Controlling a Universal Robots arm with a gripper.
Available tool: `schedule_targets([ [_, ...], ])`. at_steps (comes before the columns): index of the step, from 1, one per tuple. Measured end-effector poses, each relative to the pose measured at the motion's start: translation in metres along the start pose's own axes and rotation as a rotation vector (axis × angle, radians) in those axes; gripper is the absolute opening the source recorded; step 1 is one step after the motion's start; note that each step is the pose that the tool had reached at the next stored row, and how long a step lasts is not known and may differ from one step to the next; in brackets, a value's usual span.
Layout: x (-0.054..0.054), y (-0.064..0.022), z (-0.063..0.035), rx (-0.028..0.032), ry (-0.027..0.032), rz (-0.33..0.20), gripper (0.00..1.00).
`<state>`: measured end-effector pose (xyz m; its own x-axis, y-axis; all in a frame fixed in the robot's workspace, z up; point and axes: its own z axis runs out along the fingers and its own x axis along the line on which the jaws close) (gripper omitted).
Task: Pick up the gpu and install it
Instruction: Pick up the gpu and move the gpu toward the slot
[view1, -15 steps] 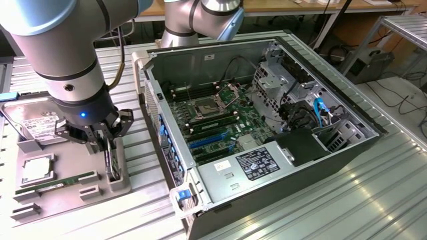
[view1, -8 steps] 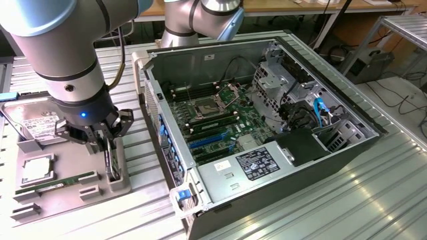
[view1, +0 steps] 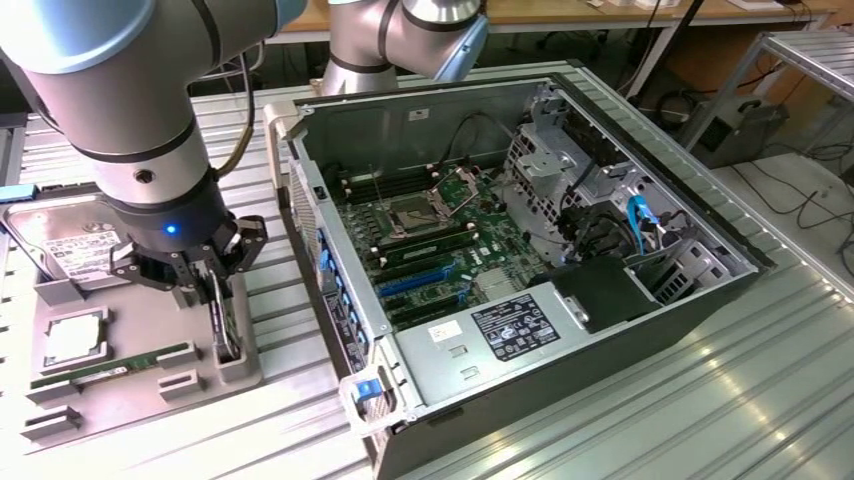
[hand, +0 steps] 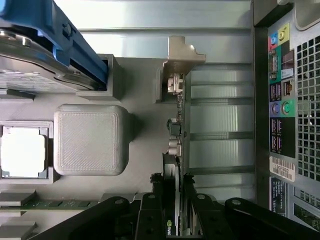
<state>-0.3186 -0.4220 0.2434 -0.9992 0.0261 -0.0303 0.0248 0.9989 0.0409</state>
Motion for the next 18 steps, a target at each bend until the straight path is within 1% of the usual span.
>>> schedule_targets([
  [2,0.0,0.0,0.0,0.0,0.0001,0.0,0.26],
  [4,0.0,0.0001,-0.0014,-0.0024,-0.0007,-0.001,0.26],
  [12,-0.001,0.0007,-0.0166,-0.0052,0.0001,-0.005,0.26],
  [15,-0.001,0.001,-0.0245,-0.0068,0.0003,-0.005,0.26],
  [18,-0.002,0.0014,-0.0354,-0.0094,0.0005,-0.005,0.26],
])
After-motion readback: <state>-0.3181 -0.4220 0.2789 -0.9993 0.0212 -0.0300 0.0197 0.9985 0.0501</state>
